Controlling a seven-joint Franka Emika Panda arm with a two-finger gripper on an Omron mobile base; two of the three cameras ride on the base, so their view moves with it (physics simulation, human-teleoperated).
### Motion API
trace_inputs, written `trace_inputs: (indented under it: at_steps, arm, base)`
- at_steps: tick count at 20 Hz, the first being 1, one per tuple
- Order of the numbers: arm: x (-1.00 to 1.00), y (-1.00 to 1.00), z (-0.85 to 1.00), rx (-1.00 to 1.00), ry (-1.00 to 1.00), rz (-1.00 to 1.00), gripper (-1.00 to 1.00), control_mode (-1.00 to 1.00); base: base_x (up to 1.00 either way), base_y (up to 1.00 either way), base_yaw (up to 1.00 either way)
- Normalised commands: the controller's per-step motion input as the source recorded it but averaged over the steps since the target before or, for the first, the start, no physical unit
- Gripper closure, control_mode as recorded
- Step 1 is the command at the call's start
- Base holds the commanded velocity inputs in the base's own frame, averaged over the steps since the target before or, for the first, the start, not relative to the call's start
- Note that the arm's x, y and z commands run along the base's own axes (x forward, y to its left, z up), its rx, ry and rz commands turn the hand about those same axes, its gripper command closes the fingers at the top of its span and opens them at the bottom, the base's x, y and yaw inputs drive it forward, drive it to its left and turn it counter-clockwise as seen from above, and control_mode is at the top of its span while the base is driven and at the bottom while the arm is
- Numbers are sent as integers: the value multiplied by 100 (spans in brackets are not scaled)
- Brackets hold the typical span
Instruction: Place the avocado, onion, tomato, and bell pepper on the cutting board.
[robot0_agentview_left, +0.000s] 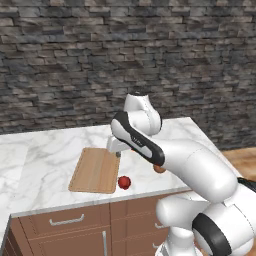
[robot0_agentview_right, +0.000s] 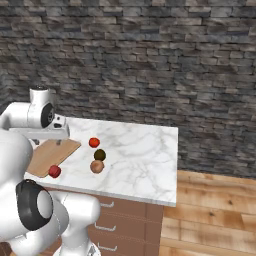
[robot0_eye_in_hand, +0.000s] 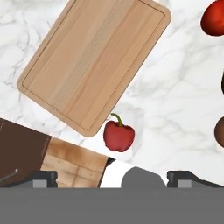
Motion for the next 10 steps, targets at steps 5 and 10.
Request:
trace_inputs:
  at_steps: [5, 10]
  arm:
    - [0, 0, -34, 0, 0, 3, -100, -100]
    - [3, 0, -36, 0, 1, 2, -100, -100]
  base:
    - [0, 0, 0]
    - [0, 0, 0]
